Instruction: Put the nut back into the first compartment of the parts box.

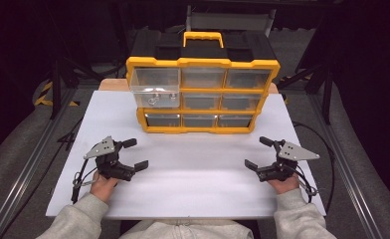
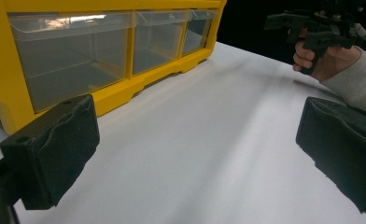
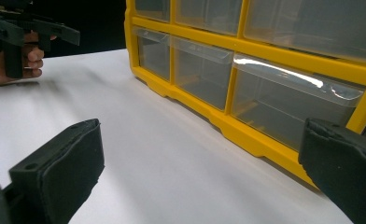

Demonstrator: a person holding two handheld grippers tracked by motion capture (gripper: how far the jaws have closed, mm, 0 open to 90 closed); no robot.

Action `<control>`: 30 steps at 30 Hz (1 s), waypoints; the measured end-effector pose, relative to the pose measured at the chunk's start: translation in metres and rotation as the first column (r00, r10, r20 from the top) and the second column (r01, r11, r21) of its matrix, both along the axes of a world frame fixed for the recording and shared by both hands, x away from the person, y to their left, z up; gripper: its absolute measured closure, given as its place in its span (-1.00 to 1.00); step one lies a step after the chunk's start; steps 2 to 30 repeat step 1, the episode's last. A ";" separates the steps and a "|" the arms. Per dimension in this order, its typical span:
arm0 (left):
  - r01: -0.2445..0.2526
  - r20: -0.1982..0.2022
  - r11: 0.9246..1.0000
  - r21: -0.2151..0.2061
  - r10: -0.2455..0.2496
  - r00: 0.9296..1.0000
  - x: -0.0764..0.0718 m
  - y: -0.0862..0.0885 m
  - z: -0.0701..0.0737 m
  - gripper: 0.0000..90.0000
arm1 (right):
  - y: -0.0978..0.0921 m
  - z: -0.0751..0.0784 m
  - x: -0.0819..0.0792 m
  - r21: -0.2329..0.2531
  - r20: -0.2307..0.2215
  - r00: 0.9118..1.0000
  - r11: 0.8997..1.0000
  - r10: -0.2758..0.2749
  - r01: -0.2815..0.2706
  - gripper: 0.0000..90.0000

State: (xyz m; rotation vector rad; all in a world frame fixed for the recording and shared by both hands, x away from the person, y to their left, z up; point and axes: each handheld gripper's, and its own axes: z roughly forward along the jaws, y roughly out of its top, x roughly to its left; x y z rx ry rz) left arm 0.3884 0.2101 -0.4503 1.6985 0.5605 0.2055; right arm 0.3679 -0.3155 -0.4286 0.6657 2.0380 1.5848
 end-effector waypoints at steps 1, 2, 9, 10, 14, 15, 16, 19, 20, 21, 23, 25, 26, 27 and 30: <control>0.001 0.001 1.000 -0.003 -0.001 1.000 0.000 0.000 0.000 -1.00 | 0.000 0.000 0.000 0.001 0.000 1.000 1.000 0.001 -0.001 -0.98; 0.001 0.001 1.000 -0.003 -0.001 1.000 0.000 0.000 0.000 -1.00 | 0.000 0.000 0.000 0.001 0.000 1.000 1.000 0.001 -0.001 -0.98; 0.001 0.001 1.000 -0.003 -0.001 1.000 0.000 0.000 0.000 -1.00 | 0.000 0.000 0.000 0.001 0.000 1.000 1.000 0.001 -0.001 -0.98; 0.001 0.001 1.000 -0.003 -0.001 1.000 0.000 0.000 0.000 -1.00 | 0.000 0.000 0.000 0.001 0.000 1.000 1.000 0.001 -0.001 -0.98; 0.001 0.001 1.000 -0.003 -0.001 1.000 0.000 0.000 0.000 -1.00 | 0.000 0.000 0.000 0.001 0.000 1.000 1.000 0.001 -0.001 -0.98; 0.001 0.001 1.000 -0.003 -0.001 1.000 0.000 0.000 0.000 -1.00 | 0.000 0.000 0.000 0.001 0.000 1.000 1.000 0.001 -0.001 -0.98; 0.001 0.001 1.000 -0.003 -0.001 1.000 0.000 0.000 0.000 -1.00 | 0.000 0.000 0.000 0.001 0.000 1.000 1.000 0.001 -0.001 -0.98; 0.001 0.001 1.000 -0.003 -0.001 1.000 0.000 0.000 0.000 -1.00 | 0.000 0.000 0.000 0.001 0.000 1.000 1.000 0.001 -0.001 -0.98; 0.001 0.001 1.000 -0.003 -0.001 1.000 0.000 0.000 0.000 -1.00 | 0.000 0.000 0.000 0.001 0.000 1.000 1.000 0.001 -0.001 -0.98; 0.001 0.001 1.000 -0.003 -0.001 1.000 0.000 0.000 0.000 -1.00 | 0.000 0.000 0.000 0.001 0.000 1.000 1.000 0.001 -0.001 -0.98; 0.001 0.001 1.000 -0.003 -0.001 1.000 0.000 0.000 0.000 -1.00 | 0.000 0.000 0.000 0.001 0.000 1.000 1.000 0.001 -0.001 -0.98; 0.001 0.001 1.000 -0.003 -0.001 1.000 0.000 0.000 0.000 -1.00 | 0.000 0.000 0.000 0.001 0.000 1.000 1.000 0.001 -0.001 -0.98; 0.001 0.001 1.000 -0.003 -0.001 1.000 0.000 0.000 0.000 -1.00 | 0.000 0.000 0.000 0.001 0.000 1.000 1.000 0.001 -0.001 -0.98; 0.001 0.001 1.000 -0.003 -0.001 1.000 0.000 0.000 0.000 -1.00 | 0.000 0.000 0.000 0.001 0.000 1.000 1.000 0.001 -0.001 -0.98; 0.001 0.001 1.000 -0.003 -0.001 1.000 0.000 0.000 0.000 -1.00 | 0.000 0.000 0.000 0.001 0.000 1.000 1.000 0.001 -0.001 -0.98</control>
